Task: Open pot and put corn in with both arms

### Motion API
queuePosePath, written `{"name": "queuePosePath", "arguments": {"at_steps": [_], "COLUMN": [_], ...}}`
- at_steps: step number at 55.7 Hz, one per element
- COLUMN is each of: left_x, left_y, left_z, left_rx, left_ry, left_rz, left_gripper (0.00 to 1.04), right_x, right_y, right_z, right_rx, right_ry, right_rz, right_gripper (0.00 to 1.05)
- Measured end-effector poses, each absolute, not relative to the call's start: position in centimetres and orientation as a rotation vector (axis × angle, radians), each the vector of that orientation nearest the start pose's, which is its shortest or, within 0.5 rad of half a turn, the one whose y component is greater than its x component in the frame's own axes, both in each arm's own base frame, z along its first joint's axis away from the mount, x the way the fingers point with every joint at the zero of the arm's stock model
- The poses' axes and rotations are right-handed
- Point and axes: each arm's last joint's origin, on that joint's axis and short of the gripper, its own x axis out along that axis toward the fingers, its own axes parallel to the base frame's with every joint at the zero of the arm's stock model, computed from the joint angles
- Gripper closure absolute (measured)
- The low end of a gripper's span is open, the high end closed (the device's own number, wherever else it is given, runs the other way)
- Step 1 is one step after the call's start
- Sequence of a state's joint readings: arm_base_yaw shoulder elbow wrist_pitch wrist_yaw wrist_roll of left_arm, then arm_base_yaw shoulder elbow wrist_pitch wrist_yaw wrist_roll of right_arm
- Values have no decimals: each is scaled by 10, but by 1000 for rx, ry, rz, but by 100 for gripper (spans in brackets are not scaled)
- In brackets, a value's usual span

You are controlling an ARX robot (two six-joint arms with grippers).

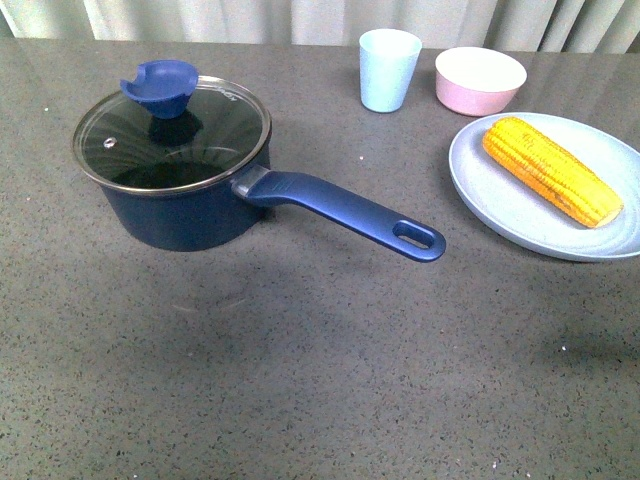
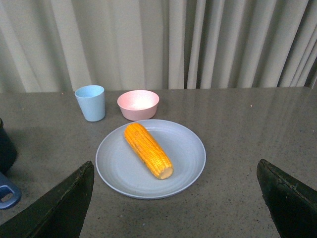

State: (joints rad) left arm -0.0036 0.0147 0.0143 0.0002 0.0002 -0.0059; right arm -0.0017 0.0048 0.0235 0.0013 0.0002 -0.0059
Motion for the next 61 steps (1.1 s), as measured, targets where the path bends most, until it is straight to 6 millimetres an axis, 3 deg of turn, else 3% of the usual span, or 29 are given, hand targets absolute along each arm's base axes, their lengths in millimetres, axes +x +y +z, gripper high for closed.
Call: {"name": "queuePosePath", "arguments": {"at_steps": [42, 46, 50, 61], "left_x": [98, 99, 116, 167], "left_y": [0, -2, -3, -10], "left_z": [167, 167, 174, 192], "left_rx": [-6, 14, 33, 51], "left_ry": [1, 181, 337, 313], "left_rz": [-4, -90, -141, -163], "left_gripper": [9, 9, 9, 9], "right_x": [97, 97, 97, 97], "right_y": [0, 0, 0, 0], "right_z": [171, 171, 171, 171], "right_rx": [-6, -6, -6, -6], "right_ry": [-20, -20, -20, -20], "right_rz": [-2, -2, -1, -2], "right_gripper": [9, 9, 9, 9]}}
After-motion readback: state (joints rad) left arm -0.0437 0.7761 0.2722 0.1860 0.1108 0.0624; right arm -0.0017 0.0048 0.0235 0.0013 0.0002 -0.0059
